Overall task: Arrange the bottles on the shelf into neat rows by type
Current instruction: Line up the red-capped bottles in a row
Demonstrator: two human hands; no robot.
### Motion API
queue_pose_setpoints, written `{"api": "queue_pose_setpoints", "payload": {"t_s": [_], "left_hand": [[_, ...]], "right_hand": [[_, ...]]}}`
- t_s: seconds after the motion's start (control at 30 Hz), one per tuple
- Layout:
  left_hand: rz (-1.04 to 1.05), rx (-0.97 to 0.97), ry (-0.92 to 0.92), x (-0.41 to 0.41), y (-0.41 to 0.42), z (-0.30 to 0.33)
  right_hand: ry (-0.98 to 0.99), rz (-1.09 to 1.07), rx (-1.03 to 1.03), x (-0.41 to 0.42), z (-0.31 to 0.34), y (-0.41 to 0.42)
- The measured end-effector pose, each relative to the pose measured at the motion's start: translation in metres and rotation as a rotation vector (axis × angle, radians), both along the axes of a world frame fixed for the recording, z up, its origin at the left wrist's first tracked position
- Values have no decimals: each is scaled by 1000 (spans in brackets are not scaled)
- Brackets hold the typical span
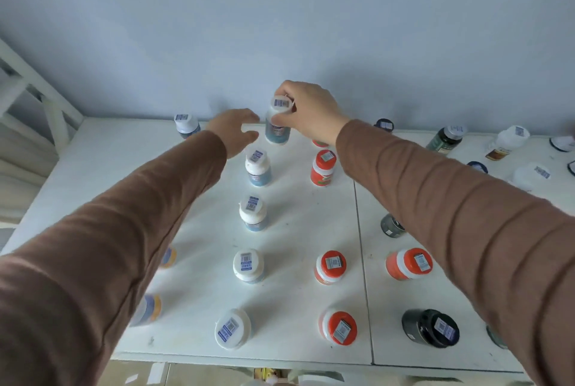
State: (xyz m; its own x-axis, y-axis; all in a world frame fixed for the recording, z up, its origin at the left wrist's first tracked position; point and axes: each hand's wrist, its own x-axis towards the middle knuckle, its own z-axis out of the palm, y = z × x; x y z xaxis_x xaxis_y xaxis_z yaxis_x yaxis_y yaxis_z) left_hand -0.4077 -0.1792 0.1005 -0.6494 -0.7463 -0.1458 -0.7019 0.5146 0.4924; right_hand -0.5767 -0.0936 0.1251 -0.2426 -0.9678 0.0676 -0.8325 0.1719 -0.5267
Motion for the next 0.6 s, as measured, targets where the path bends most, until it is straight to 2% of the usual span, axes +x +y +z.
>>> {"api": "queue_pose_setpoints", "payload": {"t_s": [0.23,0.6], "left_hand": [[53,-31,-138,13,-34,-32],[63,-13,-81,18,-20,-35]], "right_hand": [[61,22,177,8,-47,-61],[57,38,261,7,-62,-63]]}}
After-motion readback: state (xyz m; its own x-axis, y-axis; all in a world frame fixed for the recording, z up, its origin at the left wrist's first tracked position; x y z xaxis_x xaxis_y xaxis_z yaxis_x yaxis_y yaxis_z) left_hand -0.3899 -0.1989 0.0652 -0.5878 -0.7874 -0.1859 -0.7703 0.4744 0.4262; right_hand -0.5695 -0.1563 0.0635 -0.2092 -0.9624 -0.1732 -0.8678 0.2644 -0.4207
